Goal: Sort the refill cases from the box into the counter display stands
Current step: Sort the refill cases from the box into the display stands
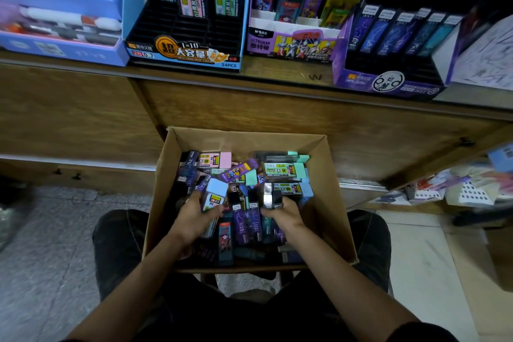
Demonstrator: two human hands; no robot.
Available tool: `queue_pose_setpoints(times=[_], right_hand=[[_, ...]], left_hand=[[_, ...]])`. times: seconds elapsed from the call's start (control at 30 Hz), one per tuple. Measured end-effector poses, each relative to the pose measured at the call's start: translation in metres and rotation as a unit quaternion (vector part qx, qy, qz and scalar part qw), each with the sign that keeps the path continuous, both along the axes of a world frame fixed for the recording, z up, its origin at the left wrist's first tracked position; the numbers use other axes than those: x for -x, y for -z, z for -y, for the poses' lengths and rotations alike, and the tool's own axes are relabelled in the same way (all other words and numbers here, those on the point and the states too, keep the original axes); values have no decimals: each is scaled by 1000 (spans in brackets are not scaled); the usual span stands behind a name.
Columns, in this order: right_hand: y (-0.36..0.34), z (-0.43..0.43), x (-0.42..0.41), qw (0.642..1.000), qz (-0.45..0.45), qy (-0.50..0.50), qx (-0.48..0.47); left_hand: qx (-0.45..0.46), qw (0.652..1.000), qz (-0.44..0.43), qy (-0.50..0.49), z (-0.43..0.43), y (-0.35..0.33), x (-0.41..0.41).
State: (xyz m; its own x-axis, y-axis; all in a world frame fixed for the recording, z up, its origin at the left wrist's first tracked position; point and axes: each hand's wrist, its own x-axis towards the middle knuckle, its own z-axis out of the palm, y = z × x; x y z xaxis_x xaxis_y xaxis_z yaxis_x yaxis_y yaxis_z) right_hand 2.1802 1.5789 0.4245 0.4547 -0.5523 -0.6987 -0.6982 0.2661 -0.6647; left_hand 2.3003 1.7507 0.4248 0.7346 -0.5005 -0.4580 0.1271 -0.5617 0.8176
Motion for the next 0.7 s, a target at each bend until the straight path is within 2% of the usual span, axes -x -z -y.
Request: queue_pose_setpoints(times=[0.13,0.3,0.43,0.57,0.7], right_hand=[[-18,7,6,994,67,83,-26],[-51,11,-2,977,177,46,-108],[-80,11,-14,963,240,5,-126],[-104,11,-20,964,258,-6,-58],[-124,19,-22,958,267,25,-97]], left_hand=[[103,993,-60,5,9,-16,5],[167,974,-151,-6,33,-36,18],[191,971,-116,80,54,-59,25],[220,970,-85,55,68,-79,24],[228,969,-81,47,71,-100,19]])
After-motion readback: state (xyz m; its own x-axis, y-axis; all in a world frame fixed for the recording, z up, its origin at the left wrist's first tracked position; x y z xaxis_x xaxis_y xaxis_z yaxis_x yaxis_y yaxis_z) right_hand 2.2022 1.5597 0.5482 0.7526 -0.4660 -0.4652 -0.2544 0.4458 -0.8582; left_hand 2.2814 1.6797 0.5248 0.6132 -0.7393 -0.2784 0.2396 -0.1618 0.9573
